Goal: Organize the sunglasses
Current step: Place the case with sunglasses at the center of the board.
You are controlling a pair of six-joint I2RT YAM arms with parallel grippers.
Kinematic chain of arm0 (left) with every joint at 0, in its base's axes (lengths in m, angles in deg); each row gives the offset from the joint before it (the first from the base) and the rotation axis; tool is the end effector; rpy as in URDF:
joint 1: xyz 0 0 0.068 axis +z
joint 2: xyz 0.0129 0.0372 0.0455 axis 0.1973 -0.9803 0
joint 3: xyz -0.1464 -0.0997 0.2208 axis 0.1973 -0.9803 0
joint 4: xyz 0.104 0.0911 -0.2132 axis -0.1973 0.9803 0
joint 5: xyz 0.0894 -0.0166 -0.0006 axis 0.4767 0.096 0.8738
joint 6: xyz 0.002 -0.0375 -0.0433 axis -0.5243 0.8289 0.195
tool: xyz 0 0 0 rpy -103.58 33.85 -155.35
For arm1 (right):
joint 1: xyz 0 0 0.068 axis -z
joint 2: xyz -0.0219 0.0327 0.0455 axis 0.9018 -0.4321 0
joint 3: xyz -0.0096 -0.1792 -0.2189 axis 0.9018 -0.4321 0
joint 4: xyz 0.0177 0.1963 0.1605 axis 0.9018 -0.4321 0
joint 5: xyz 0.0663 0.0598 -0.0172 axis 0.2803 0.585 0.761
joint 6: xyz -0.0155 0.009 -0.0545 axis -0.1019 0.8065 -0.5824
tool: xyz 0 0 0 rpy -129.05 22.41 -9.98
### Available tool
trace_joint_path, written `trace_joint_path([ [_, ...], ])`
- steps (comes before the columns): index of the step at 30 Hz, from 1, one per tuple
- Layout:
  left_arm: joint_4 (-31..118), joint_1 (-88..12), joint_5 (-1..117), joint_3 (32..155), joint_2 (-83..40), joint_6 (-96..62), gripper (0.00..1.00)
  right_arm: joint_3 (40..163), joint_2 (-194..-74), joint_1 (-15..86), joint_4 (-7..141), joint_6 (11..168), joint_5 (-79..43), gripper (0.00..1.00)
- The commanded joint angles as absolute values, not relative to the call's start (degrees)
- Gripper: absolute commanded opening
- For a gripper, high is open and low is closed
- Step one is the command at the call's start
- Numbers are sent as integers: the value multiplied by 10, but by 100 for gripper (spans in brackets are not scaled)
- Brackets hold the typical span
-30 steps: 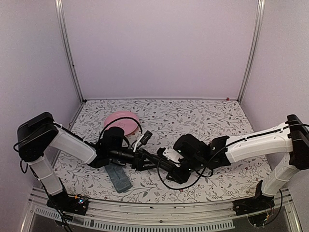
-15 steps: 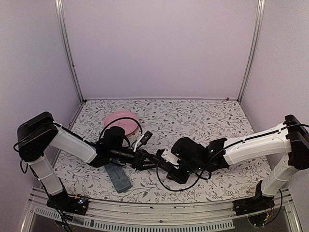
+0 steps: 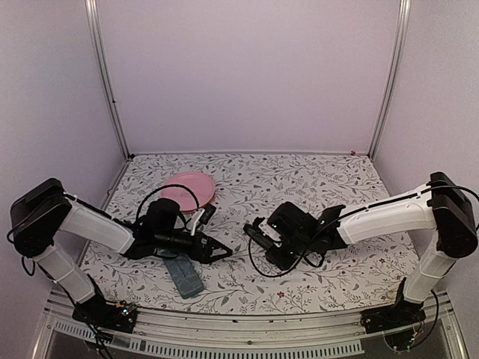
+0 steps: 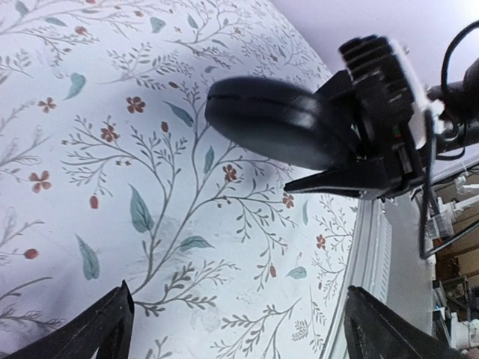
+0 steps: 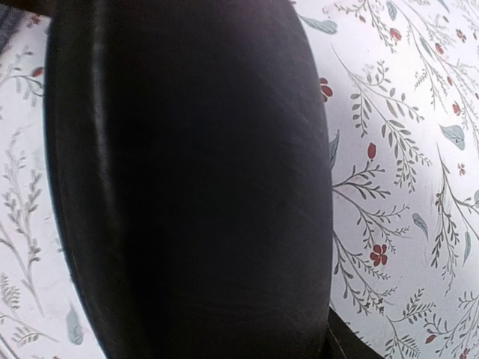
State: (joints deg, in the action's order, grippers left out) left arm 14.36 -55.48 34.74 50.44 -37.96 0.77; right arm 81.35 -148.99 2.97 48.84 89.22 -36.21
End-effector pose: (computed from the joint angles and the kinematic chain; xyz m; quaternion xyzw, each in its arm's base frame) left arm 0.1887 -0.2125 0.1499 0.2420 0.8128 -0.4730 0.2389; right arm 0.1622 0.2831 0.1788 -0.4215 0.8634 0.0776 0.2664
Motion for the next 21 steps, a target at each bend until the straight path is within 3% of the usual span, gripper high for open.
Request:
trace_joint_path([
  [1, 201, -541, 412, 505, -328, -16, 99, 877, -1555, 31, 436, 895, -450, 53],
  [6, 275, -537, 504, 514, -266, -34, 99, 924, -1597, 31, 406, 889, -483, 57],
  [12, 324, -528, 581, 508, -206, -47, 99, 927, -1612, 30, 400, 871, -506, 73],
  [21, 370, -519, 661, 513, -140, -61, 99, 886, -1563, 30, 445, 866, -397, 83],
])
